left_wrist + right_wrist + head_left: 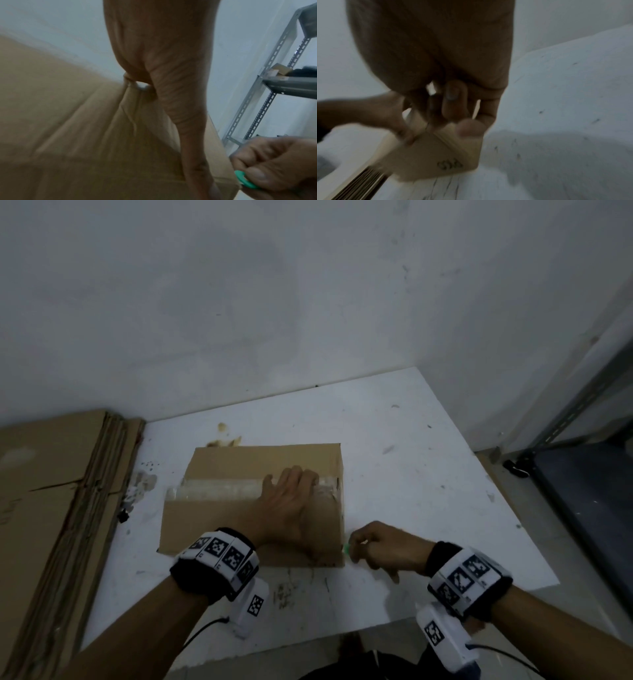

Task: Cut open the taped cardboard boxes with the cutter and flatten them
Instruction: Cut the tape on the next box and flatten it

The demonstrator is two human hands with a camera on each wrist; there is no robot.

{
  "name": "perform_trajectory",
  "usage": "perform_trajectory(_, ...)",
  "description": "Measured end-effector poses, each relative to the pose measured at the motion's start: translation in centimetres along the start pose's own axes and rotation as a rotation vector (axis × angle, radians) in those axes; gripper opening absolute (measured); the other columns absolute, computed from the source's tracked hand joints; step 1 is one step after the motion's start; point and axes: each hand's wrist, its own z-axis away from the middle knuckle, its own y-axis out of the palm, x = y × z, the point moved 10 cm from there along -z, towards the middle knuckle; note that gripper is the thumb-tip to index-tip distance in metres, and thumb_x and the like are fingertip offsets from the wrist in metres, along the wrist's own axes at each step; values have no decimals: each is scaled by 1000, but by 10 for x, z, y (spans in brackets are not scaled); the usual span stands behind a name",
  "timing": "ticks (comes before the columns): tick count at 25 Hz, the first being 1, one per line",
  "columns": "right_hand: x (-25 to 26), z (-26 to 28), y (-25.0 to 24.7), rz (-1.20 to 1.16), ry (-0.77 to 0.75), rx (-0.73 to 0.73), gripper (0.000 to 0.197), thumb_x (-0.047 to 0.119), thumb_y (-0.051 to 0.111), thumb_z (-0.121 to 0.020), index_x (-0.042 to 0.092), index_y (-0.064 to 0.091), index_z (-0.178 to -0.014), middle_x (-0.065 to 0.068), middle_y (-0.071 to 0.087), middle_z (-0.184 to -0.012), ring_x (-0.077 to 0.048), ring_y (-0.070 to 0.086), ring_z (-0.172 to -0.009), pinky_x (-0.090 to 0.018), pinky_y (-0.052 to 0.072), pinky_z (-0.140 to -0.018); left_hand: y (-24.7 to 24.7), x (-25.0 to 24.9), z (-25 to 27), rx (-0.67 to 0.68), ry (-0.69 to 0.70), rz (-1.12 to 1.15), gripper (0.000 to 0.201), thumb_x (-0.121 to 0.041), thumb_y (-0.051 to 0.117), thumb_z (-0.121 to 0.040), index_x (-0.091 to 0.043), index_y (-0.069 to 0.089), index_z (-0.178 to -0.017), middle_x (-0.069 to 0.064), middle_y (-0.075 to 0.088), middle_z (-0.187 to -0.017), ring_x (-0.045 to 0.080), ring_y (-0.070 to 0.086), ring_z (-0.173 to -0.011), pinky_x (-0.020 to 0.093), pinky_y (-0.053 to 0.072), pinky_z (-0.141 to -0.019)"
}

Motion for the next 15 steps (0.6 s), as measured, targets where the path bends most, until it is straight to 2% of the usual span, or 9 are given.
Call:
perform_trajectory(1,0,4,9,-18,-8,7,21,11,44,-96,6,62,-86,-4,44,-63,-11,39,-43,-26,41,-40,0,2,-2,14,7,-32,108,-67,82,-58,-19,22,-134,4,30,-128,22,31,-118,51,33,-104)
perform_trajectory(3,-3,6,8,-94,-14,-84,20,14,45,-98,6,59,-85,-2,43,-60,-10,40,-39,-27,42,-40,5,4,-2,59,25,-27,113,-69,83,-55,-18,23,-137,3,28,-129,21,30,-119,46,31,-105)
perform_trajectory(5,-16,2,-10,-218,24,-205,22,15,46,-98,6,58,-83,-5,45,-60,-16,43,-41,-31,46,-44,7,3,1,40,54,13,116,-74,81,-52,-18,26,-137,2,30,-129,20,32,-119,43,29,-105)
perform_trajectory(7,-37,-2,-36,-349,85,-344,21,13,49,-97,5,64,-84,-9,52,-68,-25,52,-50,-34,52,-51,9,6,2,22,69,55,120,-77,81,-48,-19,28,-139,2,33,-131,20,35,-121,43,28,-108)
perform_trajectory(9,-65,-2,-61,-411,158,-460,19,15,56,-95,5,69,-85,-11,56,-80,-27,56,-63,-32,53,-54,12,10,0,51,38,118,118,-71,84,-52,-22,29,-144,2,33,-135,21,33,-126,43,21,-113)
perform_trajectory(11,-94,-1,-83,-303,235,-551,21,20,62,-96,6,73,-85,-11,61,-84,-28,59,-73,-33,56,-55,13,13,-3,85,4,164,115,-65,86,-56,-26,28,-147,1,32,-138,22,31,-131,43,14,-114)
perform_trajectory(14,-126,0,-107,-23,334,-616,24,21,63,-95,2,73,-84,-16,68,-80,-33,66,-77,-44,60,-68,16,12,-4,125,-10,197,117,-62,89,-55,-26,28,-149,0,30,-138,22,31,-127,40,20,-112)
perform_trajectory(15,-131,-1,-110,28,346,-619,23,21,64,-94,2,72,-84,-15,68,-78,-33,66,-78,-44,59,-72,17,11,-5,141,-13,201,119,-62,89,-54,-25,28,-149,0,30,-138,21,31,-127,40,22,-112)
